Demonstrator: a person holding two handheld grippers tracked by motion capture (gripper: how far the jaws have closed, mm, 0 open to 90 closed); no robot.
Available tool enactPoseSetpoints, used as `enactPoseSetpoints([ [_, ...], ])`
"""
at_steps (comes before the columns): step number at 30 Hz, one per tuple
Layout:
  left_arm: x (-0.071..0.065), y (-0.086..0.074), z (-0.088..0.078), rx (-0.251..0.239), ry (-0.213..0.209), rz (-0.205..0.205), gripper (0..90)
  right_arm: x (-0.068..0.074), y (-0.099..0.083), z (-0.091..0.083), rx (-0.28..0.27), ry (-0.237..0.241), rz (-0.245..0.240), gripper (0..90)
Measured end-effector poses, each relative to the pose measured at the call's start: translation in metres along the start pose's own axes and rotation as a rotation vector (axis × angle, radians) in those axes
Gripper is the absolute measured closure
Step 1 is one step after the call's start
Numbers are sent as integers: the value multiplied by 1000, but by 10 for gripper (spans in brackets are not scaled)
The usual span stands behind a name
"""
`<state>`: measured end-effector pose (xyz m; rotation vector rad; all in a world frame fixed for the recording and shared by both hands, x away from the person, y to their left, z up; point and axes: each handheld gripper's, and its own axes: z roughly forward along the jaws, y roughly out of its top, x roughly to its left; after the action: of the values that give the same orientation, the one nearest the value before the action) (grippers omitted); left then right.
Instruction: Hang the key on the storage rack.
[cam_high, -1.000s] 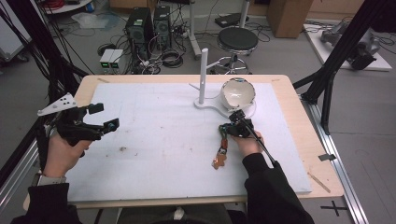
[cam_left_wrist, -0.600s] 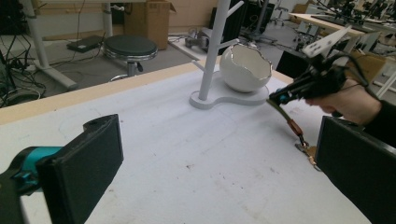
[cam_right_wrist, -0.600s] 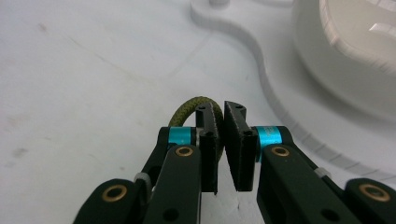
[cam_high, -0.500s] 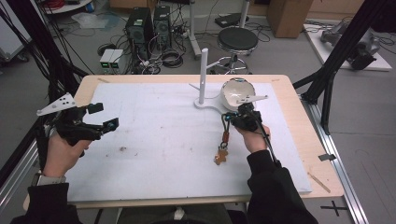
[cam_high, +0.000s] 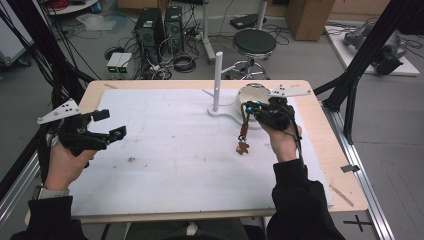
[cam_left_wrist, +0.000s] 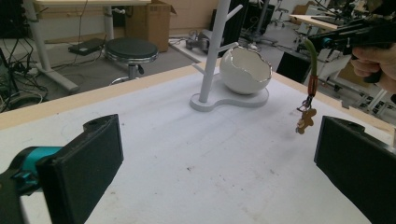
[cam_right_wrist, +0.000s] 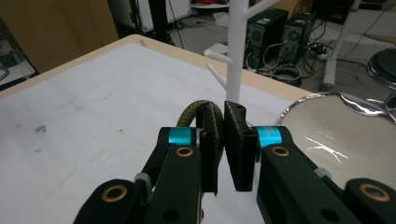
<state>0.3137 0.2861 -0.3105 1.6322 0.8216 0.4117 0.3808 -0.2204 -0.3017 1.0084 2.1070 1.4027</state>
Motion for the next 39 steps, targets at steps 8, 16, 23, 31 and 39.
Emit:
enactPoseSetpoints([
  [8, -2, -1, 0, -3, -2, -3, 17, 12, 20, 21, 8, 0, -34, 848],
  [16, -9, -1, -5, -4, -1, 20, 17, 14, 47, 56, 64, -12, -55, 848],
  [23, -14, -5, -13, 6, 12, 24, 17, 18, 63, 86, 103, -44, -72, 848],
  [31, -14, -12, -25, 12, 32, 9, 17, 15, 76, 106, 121, -60, -66, 848],
  [39, -12, -16, -32, 1, 46, 1, 17, 8, 72, 117, 148, -73, -40, 846],
])
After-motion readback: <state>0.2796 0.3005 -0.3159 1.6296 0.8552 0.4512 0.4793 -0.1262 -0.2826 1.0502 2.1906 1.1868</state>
